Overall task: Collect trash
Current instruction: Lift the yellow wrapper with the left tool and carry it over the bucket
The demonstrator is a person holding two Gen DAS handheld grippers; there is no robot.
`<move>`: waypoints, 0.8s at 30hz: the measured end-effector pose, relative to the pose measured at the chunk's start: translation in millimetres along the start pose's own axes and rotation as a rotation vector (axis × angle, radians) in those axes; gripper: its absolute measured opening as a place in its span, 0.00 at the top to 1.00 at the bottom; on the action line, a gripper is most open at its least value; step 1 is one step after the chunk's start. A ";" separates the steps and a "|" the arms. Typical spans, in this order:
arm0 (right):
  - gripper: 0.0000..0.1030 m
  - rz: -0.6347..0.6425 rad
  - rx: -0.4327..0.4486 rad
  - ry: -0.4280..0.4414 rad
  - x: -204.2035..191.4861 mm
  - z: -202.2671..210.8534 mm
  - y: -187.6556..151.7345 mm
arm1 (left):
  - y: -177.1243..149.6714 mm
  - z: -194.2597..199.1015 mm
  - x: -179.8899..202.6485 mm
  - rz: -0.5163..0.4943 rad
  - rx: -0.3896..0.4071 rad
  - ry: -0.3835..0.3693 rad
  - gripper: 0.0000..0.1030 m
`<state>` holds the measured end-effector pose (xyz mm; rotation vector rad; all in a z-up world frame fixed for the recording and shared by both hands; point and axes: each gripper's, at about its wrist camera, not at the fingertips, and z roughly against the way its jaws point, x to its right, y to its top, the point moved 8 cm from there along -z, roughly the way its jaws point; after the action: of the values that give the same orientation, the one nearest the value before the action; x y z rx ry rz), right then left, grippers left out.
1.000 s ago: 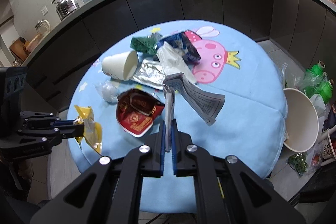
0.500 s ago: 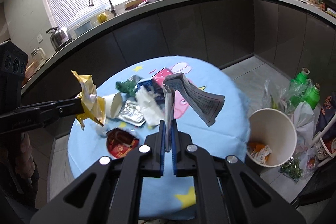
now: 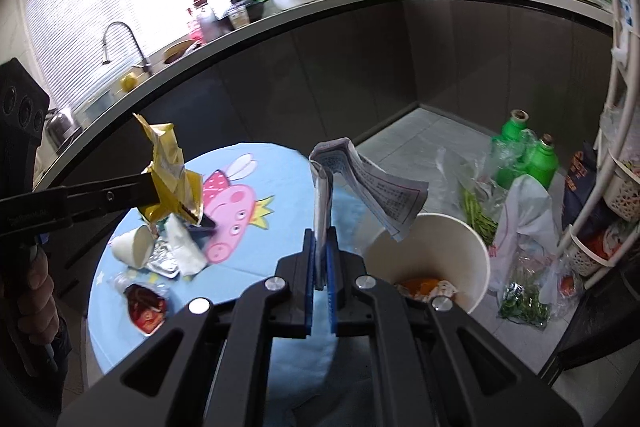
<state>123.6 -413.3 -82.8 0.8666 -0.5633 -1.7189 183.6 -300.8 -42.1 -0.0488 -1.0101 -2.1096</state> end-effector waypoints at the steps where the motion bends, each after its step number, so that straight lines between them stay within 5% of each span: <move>1: 0.93 -0.014 -0.002 -0.010 11.4 -1.9 -0.9 | 3.2 -9.0 5.3 -0.008 -0.010 -0.007 0.90; 13: 0.93 -0.147 -0.081 -0.089 100.4 -45.7 -33.5 | 10.5 -132.0 31.2 -0.024 -0.154 -0.043 0.90; 24: 0.93 -0.209 -0.143 -0.085 132.5 -87.9 -55.2 | -5.1 -210.5 15.6 -0.019 -0.261 0.000 0.89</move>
<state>138.2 -517.7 -214.1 0.7750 -0.4107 -1.9675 228.0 -450.8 -183.9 -0.1686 -0.7325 -2.2472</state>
